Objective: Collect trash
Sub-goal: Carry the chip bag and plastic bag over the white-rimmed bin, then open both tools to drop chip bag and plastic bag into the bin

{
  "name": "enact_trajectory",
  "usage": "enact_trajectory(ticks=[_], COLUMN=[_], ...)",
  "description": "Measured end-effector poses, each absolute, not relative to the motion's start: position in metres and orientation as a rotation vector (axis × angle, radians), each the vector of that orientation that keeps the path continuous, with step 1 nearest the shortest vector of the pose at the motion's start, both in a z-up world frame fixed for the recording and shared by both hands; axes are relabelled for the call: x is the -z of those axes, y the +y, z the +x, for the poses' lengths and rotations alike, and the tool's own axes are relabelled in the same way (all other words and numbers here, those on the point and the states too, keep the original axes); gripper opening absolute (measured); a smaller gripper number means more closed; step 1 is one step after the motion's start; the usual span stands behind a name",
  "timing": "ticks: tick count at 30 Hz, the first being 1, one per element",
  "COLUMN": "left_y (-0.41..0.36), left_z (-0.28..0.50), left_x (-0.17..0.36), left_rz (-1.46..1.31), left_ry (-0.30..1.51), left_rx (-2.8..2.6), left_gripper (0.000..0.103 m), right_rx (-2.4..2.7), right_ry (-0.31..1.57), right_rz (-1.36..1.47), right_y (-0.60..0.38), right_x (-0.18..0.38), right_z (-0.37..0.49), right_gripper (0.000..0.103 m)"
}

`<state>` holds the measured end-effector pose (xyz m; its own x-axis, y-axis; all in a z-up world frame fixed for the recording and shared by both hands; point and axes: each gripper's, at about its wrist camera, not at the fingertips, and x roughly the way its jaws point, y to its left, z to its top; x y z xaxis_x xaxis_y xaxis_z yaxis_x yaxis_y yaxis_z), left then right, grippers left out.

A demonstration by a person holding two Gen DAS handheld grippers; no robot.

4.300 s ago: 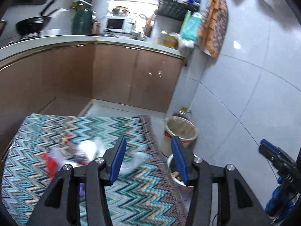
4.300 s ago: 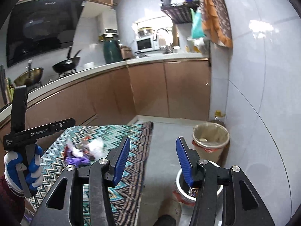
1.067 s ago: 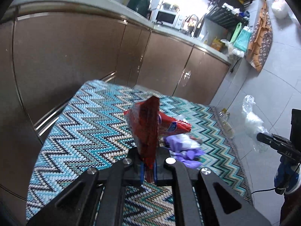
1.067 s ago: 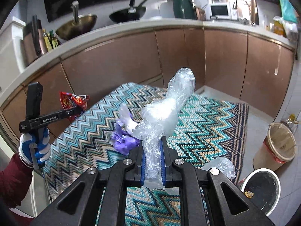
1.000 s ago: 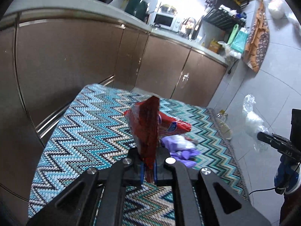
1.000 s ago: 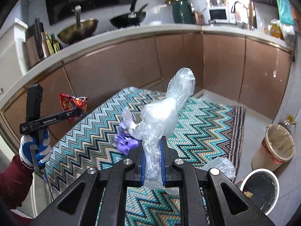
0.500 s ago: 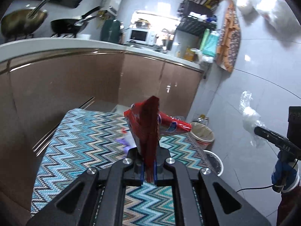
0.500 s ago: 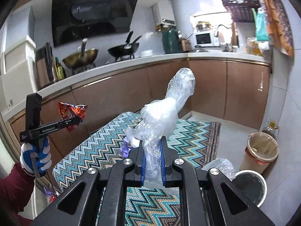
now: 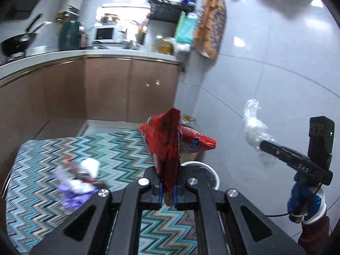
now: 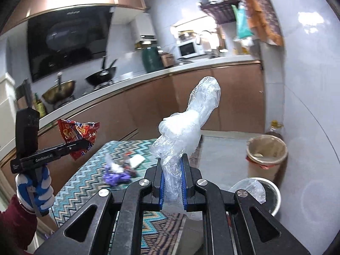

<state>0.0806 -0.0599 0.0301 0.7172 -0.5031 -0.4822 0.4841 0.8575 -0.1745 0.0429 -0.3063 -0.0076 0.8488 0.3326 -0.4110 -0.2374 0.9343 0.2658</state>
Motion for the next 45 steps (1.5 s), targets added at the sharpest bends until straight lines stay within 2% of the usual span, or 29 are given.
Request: enact_trajectory(ticks=[9, 18, 30, 31, 35, 39, 42, 45], left_y=[-0.176, -0.285, -0.365, -0.369, -0.379, -0.381, -0.380, -0.379], left_z=[0.141, 0.210, 0.288, 0.293, 0.311, 0.317, 0.317, 0.317], left_x=[0.003, 0.076, 0.172, 0.177, 0.199, 0.214, 0.217, 0.215], left_rz=[0.034, 0.130, 0.184, 0.182, 0.151, 0.117, 0.102, 0.092], left_ry=[0.667, 0.852, 1.067, 1.080, 1.144, 1.188, 1.195, 1.193], left_rx=[0.636, 0.681, 0.657, 0.654, 0.642, 0.638, 0.634, 0.633], left_gripper=[0.006, 0.006, 0.008, 0.008, 0.010, 0.018, 0.039, 0.042], right_rx=[-0.178, -0.094, -0.015, -0.009, 0.018, 0.040, 0.049, 0.059], right_ry=[0.547, 0.683, 0.872, 0.884, 0.914, 0.919, 0.917, 0.910], right_rz=[0.293, 0.361, 0.400, 0.400, 0.407, 0.426, 0.424, 0.418], right_y=[-0.367, -0.424, -0.467, -0.469, -0.478, -0.485, -0.486, -0.486], right_x=[0.052, 0.122, 0.218, 0.225, 0.245, 0.254, 0.255, 0.249], right_z=[0.077, 0.140, 0.225, 0.229, 0.237, 0.237, 0.229, 0.221], right_gripper=[0.013, 0.015, 0.019, 0.020, 0.039, 0.043, 0.043, 0.043])
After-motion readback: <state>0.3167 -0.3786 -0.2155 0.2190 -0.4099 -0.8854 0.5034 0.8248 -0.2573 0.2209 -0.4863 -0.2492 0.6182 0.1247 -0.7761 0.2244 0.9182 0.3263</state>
